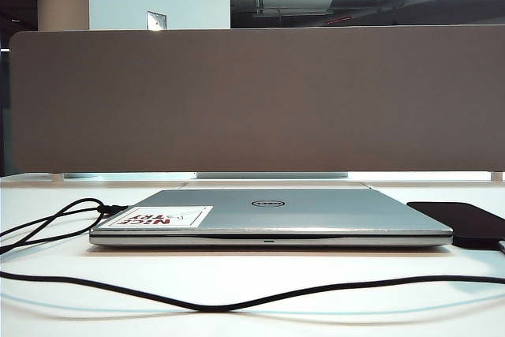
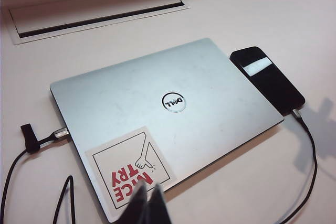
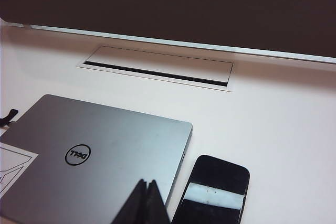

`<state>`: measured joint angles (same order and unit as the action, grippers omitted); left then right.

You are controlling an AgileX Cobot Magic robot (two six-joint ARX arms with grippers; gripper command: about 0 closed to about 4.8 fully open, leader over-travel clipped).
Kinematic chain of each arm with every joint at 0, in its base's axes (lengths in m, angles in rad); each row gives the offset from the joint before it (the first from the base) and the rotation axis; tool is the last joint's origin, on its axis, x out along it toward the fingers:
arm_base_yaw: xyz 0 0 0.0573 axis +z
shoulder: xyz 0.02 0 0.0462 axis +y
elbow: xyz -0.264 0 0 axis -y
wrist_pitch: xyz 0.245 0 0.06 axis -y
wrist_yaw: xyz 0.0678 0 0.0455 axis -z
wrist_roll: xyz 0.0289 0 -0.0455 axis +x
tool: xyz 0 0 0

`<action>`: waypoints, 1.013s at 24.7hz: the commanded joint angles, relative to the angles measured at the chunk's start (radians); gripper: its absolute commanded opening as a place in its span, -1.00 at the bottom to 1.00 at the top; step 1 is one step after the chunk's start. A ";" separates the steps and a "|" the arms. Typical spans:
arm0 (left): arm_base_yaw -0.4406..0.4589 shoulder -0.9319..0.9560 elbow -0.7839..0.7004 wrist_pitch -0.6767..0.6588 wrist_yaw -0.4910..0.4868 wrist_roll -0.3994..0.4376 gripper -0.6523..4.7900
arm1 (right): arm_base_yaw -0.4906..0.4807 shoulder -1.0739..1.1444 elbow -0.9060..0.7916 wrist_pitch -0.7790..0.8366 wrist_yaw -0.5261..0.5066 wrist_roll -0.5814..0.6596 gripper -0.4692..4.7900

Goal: Pick up the charging cable and the phone, plug the charging cable into the charging port on the phone, and finally place them back on the table.

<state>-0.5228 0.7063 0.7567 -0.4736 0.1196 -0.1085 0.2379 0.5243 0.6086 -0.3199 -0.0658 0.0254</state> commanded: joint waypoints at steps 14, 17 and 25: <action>-0.001 -0.198 -0.432 0.421 0.000 0.002 -0.78 | -0.002 -0.313 -0.248 0.010 0.003 0.001 -0.84; -0.001 -0.199 -0.481 0.437 0.000 0.000 -0.78 | -0.002 -0.313 -0.248 0.009 0.003 0.001 -0.84; 0.001 -0.260 -0.505 0.438 0.000 0.003 -0.78 | -0.002 -0.313 -0.248 0.010 0.003 0.001 -0.84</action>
<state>-0.5228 0.4648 0.2501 -0.0498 0.1196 -0.1059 0.2371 0.2111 0.3569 -0.3294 -0.0631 0.0257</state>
